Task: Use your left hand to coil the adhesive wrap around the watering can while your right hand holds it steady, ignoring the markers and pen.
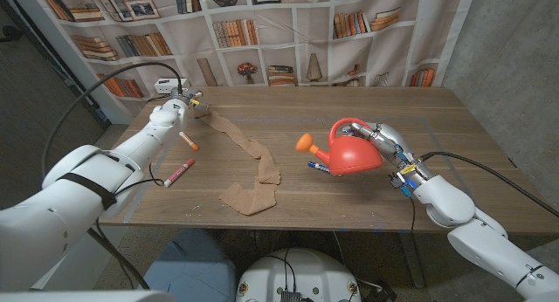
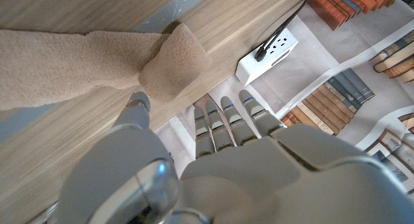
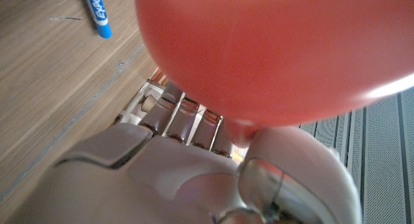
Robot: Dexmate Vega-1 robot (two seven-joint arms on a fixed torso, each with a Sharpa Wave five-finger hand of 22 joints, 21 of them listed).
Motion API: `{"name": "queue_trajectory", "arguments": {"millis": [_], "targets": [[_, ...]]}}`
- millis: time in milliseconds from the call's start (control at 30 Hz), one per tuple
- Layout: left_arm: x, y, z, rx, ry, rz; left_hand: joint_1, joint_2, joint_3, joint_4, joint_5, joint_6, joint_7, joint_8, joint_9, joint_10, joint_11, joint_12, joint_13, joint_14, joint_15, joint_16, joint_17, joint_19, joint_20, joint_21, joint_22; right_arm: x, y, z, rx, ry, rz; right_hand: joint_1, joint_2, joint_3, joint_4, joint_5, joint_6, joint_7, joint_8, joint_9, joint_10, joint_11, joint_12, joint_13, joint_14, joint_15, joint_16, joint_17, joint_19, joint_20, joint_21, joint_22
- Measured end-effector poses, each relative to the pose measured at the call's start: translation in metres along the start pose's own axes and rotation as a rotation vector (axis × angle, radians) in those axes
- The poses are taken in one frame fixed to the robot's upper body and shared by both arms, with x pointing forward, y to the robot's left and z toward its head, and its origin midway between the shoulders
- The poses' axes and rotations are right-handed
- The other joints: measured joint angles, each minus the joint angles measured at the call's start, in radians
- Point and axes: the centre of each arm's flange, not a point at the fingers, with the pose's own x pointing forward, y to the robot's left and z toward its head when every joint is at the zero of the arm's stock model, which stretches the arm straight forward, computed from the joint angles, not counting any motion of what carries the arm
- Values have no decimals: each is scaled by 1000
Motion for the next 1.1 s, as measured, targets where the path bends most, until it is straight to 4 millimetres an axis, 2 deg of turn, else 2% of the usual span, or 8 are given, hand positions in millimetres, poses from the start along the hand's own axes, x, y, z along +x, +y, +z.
{"name": "queue_trajectory", "arguments": {"millis": [533, 633, 900, 1000, 1100], "targets": [[1, -2, -2, 29, -10, -24, 8, 0, -9, 4, 0, 9, 2, 5, 5, -4, -4, -4, 0, 0, 0, 0, 0, 0, 0, 0, 0, 1, 5, 2, 0, 5, 8, 0, 0, 0, 0, -1, 0, 0, 0, 0, 4, 4, -4, -1, 0, 0, -1, -1, -4, 4, 6, -5], [1, -2, -2, 31, -13, -27, 8, 0, -14, 3, 0, 9, 2, 5, 5, -4, -4, -4, 5, 0, 0, 0, -1, 13, -13, 0, 0, 0, 6, 2, 0, 6, 7, 0, 0, 0, 0, -2, 0, 0, 0, 0, 4, 4, -4, 0, 0, 0, -7, 0, -9, -2, 6, -9], [1, -3, 0, 31, -22, -31, 15, 0, -16, 0, 0, 23, 9, 13, 6, 4, 4, -4, 5, 0, 0, 0, -3, 36, -25, 4, 0, -1, 8, 4, 1, 7, 13, 1, -1, 0, 0, -2, 0, 0, 0, 5, 4, 4, -4, 0, 0, 0, -7, 0, -9, -2, 12, -9], [1, -4, -2, 33, -19, -37, 15, 0, -22, 2, 0, 23, 9, 13, 9, 11, 11, -4, 5, 0, 0, 0, -3, 39, -22, 6, -2, -2, 9, 3, -1, 11, 11, 1, -1, 0, 0, -2, 0, 0, 0, 5, 4, 4, -5, 0, 0, 0, -7, 0, -9, -2, 12, -14], [1, -5, -2, 30, -18, -40, 15, 1, -23, 4, 0, 23, 9, 13, 9, 11, 11, -4, 8, 15, 1, 0, -2, 52, -9, 11, 0, -3, 10, 3, -2, 14, 12, 1, -1, 0, 0, -2, -1, 1, 0, 5, 4, 4, -5, 0, 0, 0, -7, 0, -13, 2, 12, -14]]}}
